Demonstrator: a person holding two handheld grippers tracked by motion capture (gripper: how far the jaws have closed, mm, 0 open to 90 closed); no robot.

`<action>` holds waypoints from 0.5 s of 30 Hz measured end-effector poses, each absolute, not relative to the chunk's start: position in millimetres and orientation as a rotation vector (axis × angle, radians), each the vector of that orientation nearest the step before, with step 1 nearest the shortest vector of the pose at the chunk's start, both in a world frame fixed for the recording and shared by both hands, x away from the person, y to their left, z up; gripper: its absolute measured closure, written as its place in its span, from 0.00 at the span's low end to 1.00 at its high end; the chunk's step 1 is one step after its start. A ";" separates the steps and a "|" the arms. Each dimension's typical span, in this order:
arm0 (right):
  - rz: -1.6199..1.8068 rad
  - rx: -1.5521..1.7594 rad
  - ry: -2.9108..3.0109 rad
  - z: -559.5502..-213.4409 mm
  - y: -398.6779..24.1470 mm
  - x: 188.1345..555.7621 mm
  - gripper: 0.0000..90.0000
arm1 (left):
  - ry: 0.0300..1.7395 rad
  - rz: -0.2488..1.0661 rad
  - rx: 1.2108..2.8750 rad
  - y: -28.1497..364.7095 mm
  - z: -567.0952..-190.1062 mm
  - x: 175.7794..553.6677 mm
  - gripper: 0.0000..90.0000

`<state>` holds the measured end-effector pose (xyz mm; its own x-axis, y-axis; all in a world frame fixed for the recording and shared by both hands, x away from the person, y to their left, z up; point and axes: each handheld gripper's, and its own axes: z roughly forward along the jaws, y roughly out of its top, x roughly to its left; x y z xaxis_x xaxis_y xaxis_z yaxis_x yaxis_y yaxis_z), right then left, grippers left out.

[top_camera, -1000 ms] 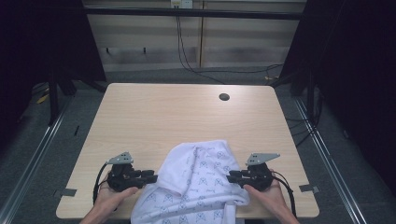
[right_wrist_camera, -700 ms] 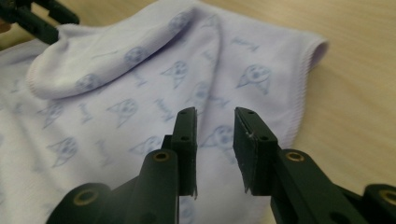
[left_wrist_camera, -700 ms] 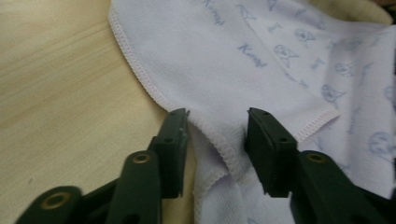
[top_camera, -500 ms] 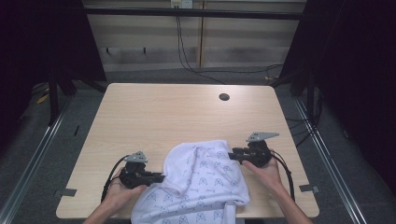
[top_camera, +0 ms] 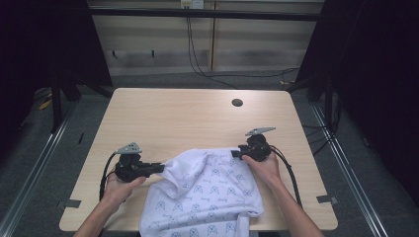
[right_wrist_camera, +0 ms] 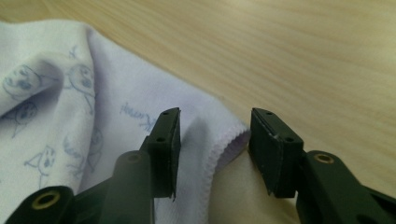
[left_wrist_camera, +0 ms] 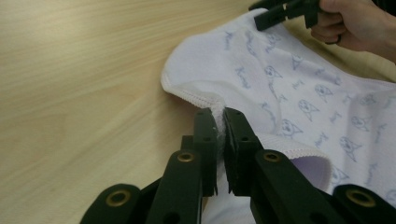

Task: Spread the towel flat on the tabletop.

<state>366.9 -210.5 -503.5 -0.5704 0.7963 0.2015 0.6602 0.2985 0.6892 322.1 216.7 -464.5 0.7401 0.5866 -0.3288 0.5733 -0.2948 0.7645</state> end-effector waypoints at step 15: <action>1.433 1.159 2.075 -407.7 -240.3 367.4 0.94 | 0.921 0.309 1.849 230.3 -396.1 382.8 0.95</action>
